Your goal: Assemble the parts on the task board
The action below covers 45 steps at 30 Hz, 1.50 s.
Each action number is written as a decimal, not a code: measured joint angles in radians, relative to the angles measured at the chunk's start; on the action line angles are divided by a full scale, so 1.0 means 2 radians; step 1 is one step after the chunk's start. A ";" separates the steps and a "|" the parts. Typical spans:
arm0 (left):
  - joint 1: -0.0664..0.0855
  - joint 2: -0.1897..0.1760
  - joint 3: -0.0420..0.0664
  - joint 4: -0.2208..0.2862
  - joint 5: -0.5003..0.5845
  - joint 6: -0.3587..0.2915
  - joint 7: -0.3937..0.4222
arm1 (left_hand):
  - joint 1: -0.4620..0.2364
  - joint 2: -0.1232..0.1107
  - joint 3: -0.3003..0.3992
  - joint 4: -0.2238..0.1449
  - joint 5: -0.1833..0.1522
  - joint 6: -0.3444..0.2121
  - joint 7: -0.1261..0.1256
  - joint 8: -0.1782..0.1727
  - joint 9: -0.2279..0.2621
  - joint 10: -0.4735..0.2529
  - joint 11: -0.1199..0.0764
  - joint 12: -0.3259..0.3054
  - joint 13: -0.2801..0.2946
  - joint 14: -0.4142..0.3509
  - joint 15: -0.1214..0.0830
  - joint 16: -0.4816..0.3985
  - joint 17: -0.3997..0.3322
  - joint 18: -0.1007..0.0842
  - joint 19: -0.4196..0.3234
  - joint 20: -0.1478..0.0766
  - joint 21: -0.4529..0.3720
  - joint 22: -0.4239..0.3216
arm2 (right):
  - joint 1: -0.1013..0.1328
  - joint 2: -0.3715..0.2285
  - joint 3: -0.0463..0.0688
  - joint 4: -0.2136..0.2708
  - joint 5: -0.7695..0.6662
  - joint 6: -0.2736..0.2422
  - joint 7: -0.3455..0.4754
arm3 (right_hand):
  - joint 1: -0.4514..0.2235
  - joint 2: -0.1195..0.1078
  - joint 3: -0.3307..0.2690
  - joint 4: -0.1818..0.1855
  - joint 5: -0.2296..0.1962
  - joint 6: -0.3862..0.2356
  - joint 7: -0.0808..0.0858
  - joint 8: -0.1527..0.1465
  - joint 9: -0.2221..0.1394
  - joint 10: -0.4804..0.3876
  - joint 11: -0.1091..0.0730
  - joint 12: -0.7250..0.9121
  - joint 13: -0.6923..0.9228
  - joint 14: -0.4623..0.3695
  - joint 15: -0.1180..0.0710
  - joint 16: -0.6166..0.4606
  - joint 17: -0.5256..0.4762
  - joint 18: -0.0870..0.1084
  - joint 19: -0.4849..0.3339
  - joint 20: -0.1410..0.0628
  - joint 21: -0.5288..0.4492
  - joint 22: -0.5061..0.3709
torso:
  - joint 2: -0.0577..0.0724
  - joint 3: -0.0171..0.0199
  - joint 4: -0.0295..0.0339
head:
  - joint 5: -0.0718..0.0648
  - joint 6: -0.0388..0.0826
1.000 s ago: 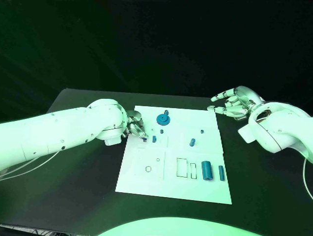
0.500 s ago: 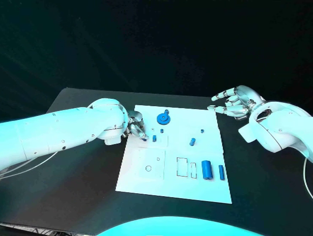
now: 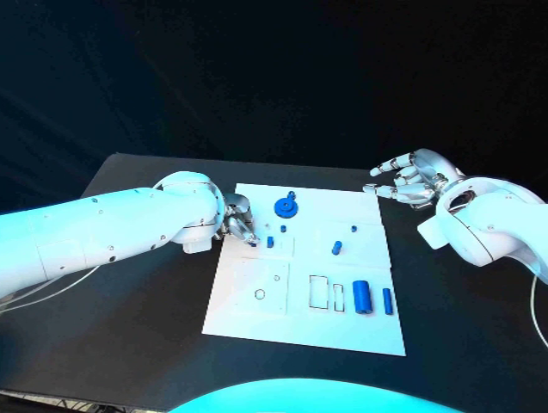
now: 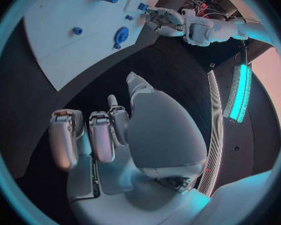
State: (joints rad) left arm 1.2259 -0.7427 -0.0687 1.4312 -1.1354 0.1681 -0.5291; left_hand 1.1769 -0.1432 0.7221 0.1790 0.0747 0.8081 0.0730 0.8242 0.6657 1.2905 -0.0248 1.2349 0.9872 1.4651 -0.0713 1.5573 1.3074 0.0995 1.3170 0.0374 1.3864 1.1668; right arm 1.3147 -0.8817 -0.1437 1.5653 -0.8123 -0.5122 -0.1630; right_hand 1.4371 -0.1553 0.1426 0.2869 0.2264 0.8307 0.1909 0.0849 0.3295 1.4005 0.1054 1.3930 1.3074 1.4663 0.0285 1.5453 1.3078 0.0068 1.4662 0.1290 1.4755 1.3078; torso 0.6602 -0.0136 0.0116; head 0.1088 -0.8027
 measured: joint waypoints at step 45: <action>0.001 0.013 -0.001 -0.019 -0.005 0.019 -0.002 | -0.088 -0.020 -0.041 0.024 -0.001 0.034 -0.023 0.010 0.060 0.009 -0.005 0.002 0.004 0.000 -0.004 0.002 0.000 0.000 0.003 -0.004 0.002 0.004 | 0.000 -0.002 0.000 0.001 -0.001 0.000 0.000 | 0.000 0.000 0.000 0.000 0.000 0.000 0.000 0.000 0.000 0.000 0.000 0.000 0.000 0.000 0.000 0.000 0.000 0.000 0.000 0.000 0.000 0.000 | 0.000 0.0002 0.0002 | -0.003 -0.003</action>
State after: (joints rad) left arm 1.2270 -0.7177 -0.0715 1.3926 -1.1446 0.2054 -0.5332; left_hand 1.0007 -0.1827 0.6399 0.2277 0.0732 0.8760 0.0266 0.8441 0.7857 1.3085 -0.0357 1.2392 0.9959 1.4652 -0.0786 1.5605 1.3073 0.0995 1.3240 0.0303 1.3895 1.1738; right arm 1.3147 -0.8866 -0.1438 1.5675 -0.8144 -0.5125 -0.1627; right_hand 1.4371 -0.1553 0.1426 0.2869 0.2265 0.8307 0.1909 0.0849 0.3295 1.4005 0.1054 1.3930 1.3073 1.4663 0.0285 1.5453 1.3075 0.0068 1.4662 0.1290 1.4755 1.3073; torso 0.6598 -0.0132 0.0120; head 0.1028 -0.8087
